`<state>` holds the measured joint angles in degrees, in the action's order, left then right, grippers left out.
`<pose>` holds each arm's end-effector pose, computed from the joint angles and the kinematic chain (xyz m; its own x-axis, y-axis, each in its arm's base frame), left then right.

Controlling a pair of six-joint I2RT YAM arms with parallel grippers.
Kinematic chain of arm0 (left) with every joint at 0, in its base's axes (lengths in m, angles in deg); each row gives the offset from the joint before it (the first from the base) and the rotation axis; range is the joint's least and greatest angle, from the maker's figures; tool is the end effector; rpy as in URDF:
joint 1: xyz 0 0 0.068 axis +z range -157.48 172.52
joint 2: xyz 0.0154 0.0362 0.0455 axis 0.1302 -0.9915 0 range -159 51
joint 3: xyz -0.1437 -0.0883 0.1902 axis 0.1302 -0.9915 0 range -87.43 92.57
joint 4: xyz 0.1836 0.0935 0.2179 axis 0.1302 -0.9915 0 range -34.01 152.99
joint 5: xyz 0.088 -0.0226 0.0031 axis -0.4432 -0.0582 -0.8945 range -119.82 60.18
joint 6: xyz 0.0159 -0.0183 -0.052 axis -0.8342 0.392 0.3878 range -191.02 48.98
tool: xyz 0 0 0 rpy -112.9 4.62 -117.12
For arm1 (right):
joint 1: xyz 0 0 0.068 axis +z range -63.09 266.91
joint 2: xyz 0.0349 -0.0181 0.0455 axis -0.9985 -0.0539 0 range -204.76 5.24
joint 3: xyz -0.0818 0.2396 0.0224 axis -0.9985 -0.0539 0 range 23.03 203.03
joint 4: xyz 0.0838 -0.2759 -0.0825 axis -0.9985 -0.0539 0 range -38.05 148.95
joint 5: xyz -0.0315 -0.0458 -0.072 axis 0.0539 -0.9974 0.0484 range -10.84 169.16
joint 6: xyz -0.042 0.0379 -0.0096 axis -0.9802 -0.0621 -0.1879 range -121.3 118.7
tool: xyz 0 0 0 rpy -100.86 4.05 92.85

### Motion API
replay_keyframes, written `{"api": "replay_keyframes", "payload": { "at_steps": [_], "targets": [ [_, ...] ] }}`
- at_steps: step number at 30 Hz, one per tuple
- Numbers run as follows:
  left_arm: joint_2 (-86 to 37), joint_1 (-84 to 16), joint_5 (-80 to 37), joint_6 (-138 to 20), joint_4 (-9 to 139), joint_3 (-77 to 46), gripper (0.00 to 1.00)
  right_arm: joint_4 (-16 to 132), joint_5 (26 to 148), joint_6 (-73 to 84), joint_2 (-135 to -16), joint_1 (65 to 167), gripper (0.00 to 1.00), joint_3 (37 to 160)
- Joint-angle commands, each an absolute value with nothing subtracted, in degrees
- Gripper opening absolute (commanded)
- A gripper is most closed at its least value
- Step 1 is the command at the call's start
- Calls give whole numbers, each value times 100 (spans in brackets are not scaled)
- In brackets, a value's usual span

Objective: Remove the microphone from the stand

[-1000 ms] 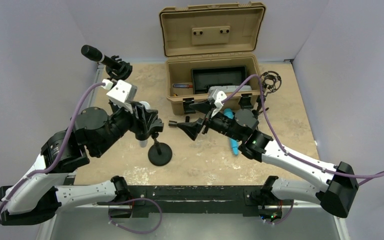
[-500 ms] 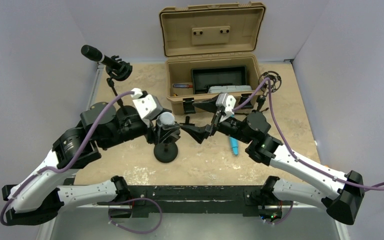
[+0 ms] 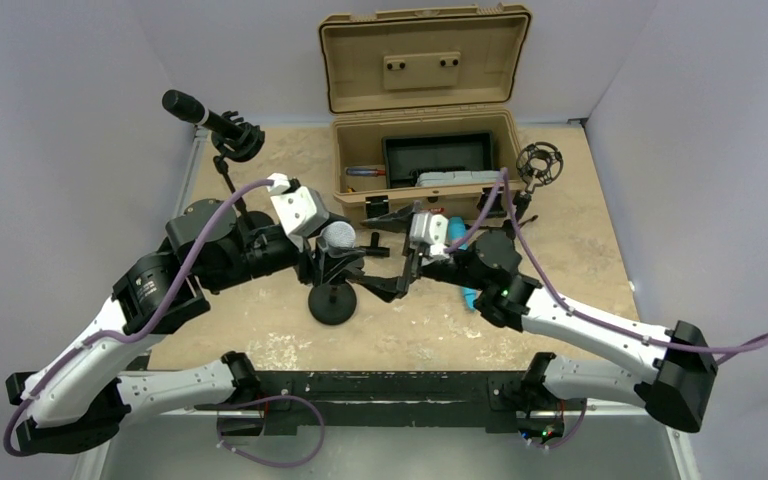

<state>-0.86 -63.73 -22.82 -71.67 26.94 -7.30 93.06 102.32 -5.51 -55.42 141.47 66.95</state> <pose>0.1099 -0.1735 0.4786 -0.0652 0.1175 -0.9909 0.8931 0.4498 -0.0054 0.1594 0.2515 0.3352 0.2436 0.2258 -0.9432 -0.9514 0.2445 -0.1872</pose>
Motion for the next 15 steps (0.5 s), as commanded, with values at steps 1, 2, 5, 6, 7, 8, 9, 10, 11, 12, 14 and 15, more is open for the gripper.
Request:
{"api": "replay_keyframes", "payload": {
  "at_steps": [1, 2, 5, 6, 7, 8, 9, 10, 11, 12, 14, 15],
  "targets": [
    [-10, -6332, -2188, -6910, 2663, -792, 0, 9671, 10351, -723, -5896, 14328, 95, 6926],
    [-7, -6321, -2203, -6905, 2656, -797, 0, 9709, 10344, -707, -5941, 14355, 94, 6926],
    [68, -6304, -2218, -6892, 2658, -860, 0, 9799, 10332, -622, -6050, 14373, 92, 6916],
    [93, -6299, -2224, -6887, 2672, -886, 0, 9820, 10325, -596, -6081, 14378, 91, 6914],
    [117, -6294, -2219, -6877, 2677, -917, 0, 9846, 10318, -563, -6115, 14384, 88, 6923],
    [136, -6292, -2226, -6861, 2690, -945, 0, 9867, 10323, -526, -6132, 14386, 85, 6921],
    [162, -6282, -2224, -6846, 2707, -973, 0, 9904, 10328, -507, -6137, 14394, 80, 6899],
    [187, -6277, -2222, -6828, 2715, -996, 0, 9948, 10334, -482, -6133, 14399, 78, 6878],
    [213, -6277, -2220, -6803, 2724, -1031, 0, 9998, 10371, -470, -6128, 14398, 75, 6847],
    [232, -6277, -2217, -6787, 2741, -1053, 0, 10034, 10418, -451, -6133, 14398, 75, 6831],
    [268, -6268, -2217, -6769, 2763, -1082, 0, 10080, 10479, -421, -6182, 14402, 75, 6822],
    [282, -6268, -2212, -6761, 2765, -1087, 0, 10082, 10508, -414, -6215, 14404, 76, 6829]
  ]
}}
